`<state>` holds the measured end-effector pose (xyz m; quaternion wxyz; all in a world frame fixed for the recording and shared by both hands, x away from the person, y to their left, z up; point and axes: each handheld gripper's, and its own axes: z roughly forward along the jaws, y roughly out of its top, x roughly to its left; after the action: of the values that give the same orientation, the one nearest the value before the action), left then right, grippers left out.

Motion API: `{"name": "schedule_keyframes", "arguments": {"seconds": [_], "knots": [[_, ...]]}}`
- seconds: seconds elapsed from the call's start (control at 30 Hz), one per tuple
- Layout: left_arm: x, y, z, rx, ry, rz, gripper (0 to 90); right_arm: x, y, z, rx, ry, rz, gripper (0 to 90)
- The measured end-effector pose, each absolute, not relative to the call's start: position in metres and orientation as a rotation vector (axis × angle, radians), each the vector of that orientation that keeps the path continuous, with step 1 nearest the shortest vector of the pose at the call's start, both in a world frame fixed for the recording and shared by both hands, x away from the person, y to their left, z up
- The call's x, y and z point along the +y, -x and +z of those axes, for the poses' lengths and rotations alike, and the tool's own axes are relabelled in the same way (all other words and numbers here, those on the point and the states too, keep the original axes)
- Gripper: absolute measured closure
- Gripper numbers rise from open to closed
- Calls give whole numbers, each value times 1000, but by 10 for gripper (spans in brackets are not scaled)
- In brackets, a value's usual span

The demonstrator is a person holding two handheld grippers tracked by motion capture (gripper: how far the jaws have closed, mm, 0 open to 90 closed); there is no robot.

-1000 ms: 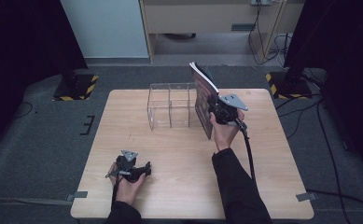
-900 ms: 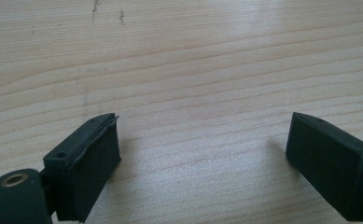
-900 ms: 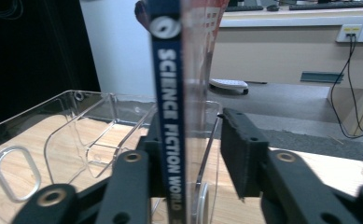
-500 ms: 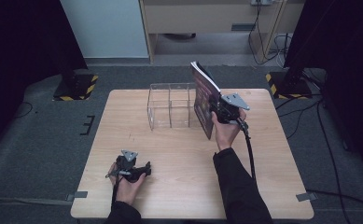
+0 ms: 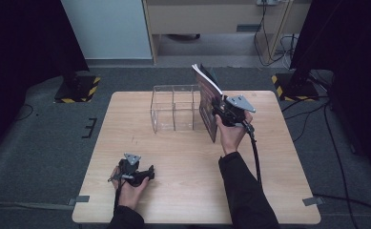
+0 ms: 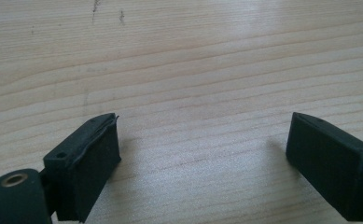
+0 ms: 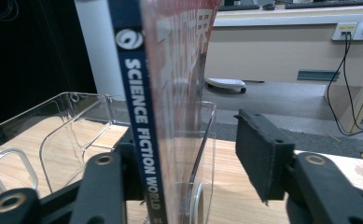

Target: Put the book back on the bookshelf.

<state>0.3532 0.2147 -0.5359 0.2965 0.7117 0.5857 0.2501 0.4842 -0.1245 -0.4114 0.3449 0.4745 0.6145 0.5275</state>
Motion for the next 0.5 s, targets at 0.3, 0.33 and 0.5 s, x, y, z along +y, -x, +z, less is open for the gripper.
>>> {"name": "schedule_keyframes", "arguments": {"seconds": [0.3,0.33,0.5], "knots": [[215,-353,-536,1557,-1895,666,85,-122,-481,-410,1606,-1216,1394,430],[215,-353,-536,1558,-1892,666,85,-122,-481,-410,1610,-1213,1390,453],[215,-353,-536,1558,-1895,665,85,-123,-481,-409,1610,-1208,1383,656]]}}
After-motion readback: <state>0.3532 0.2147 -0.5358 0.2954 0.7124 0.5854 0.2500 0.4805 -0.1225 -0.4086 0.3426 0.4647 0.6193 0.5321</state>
